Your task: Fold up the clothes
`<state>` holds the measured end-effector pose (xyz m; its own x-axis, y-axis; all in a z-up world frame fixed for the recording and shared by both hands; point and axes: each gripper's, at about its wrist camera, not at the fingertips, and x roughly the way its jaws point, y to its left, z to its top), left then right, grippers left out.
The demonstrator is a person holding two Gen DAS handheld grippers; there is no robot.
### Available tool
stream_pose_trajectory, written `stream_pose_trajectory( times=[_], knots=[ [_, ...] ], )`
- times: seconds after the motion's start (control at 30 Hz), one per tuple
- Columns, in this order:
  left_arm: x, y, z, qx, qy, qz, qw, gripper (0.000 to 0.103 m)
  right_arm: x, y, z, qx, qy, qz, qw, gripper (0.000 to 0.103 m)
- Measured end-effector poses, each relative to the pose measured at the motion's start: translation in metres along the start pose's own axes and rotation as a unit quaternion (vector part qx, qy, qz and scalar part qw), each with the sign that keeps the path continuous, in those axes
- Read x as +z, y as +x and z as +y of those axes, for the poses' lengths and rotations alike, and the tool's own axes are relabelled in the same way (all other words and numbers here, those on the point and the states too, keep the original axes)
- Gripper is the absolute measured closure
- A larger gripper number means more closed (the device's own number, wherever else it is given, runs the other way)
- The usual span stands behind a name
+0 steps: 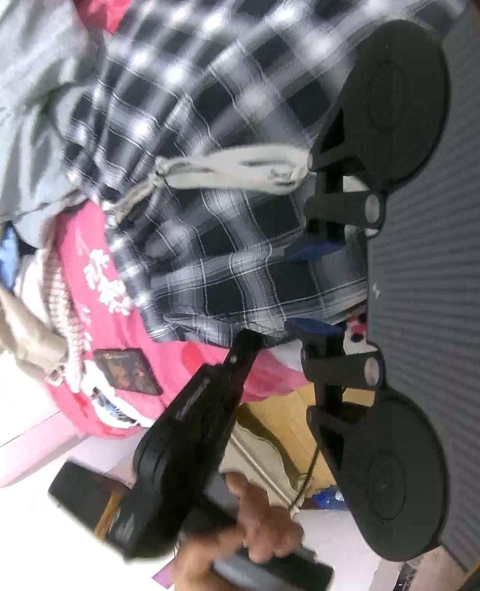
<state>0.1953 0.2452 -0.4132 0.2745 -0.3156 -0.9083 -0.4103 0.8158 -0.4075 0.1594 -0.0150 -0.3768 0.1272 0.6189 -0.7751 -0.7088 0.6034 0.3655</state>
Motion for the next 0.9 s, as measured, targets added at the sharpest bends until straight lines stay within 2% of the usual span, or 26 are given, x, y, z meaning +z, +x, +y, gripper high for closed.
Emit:
stream_pose_trajectory(
  times=[0.03, 0.07, 0.13, 0.17, 0.2, 0.3, 0.37, 0.47, 0.57, 0.63, 0.7, 0.73, 0.77, 0.83, 0.9],
  knots=[
    [0.002, -0.002, 0.005, -0.017, -0.012, 0.002, 0.9998, 0.094, 0.002, 0.007, 0.002, 0.004, 0.001, 0.007, 1.0, 0.069],
    [0.003, -0.003, 0.009, -0.033, -0.023, 0.004, 0.9992, 0.087, 0.004, 0.015, 0.005, 0.007, 0.001, 0.015, 1.0, 0.067],
    [0.005, -0.01, 0.013, -0.048, -0.028, 0.001, 0.9984, 0.063, 0.004, 0.018, 0.018, 0.005, -0.023, 0.016, 1.0, 0.06],
    [0.007, -0.011, 0.013, -0.051, -0.026, 0.005, 0.9983, 0.045, 0.004, 0.02, 0.024, 0.001, -0.034, 0.015, 0.999, 0.057],
    [0.008, -0.01, 0.013, -0.052, -0.024, 0.014, 0.9983, 0.036, 0.004, 0.021, 0.03, -0.003, -0.045, 0.014, 0.999, 0.055],
    [0.009, 0.0, 0.006, -0.05, -0.009, 0.046, 0.9977, 0.036, 0.004, 0.024, 0.045, -0.02, -0.067, 0.007, 0.998, 0.051],
    [0.008, 0.007, -0.002, -0.035, 0.006, 0.053, 0.998, 0.04, 0.003, 0.024, 0.053, -0.034, -0.078, -0.001, 0.996, 0.051],
    [0.01, 0.016, -0.012, -0.003, 0.022, 0.057, 0.9981, 0.055, -0.002, 0.013, 0.06, -0.057, -0.075, -0.023, 0.995, 0.05],
    [0.012, 0.019, -0.016, 0.019, 0.025, 0.058, 0.9978, 0.066, -0.012, -0.02, 0.048, -0.075, -0.004, -0.065, 0.995, 0.05],
    [0.013, 0.018, -0.016, 0.025, 0.023, 0.057, 0.9978, 0.07, -0.04, -0.062, 0.02, -0.105, 0.107, -0.084, 0.985, 0.05],
    [0.012, 0.017, -0.015, 0.027, 0.018, 0.057, 0.9979, 0.071, -0.071, -0.106, -0.009, -0.136, 0.223, -0.099, 0.96, 0.05],
    [0.012, 0.017, -0.016, 0.029, 0.018, 0.057, 0.9978, 0.071, -0.086, -0.127, -0.024, -0.151, 0.28, -0.106, 0.942, 0.051],
    [0.012, 0.017, -0.016, 0.031, 0.019, 0.058, 0.9977, 0.071, -0.111, -0.157, -0.043, -0.178, 0.35, -0.108, 0.913, 0.052],
    [0.011, 0.017, -0.017, 0.034, 0.02, 0.058, 0.9975, 0.071, -0.164, -0.214, -0.074, -0.243, 0.468, -0.114, 0.842, 0.052],
    [0.01, 0.016, -0.016, 0.034, 0.016, 0.058, 0.9976, 0.071, -0.227, -0.274, -0.1, -0.31, 0.57, -0.123, 0.751, 0.052]
  ],
)
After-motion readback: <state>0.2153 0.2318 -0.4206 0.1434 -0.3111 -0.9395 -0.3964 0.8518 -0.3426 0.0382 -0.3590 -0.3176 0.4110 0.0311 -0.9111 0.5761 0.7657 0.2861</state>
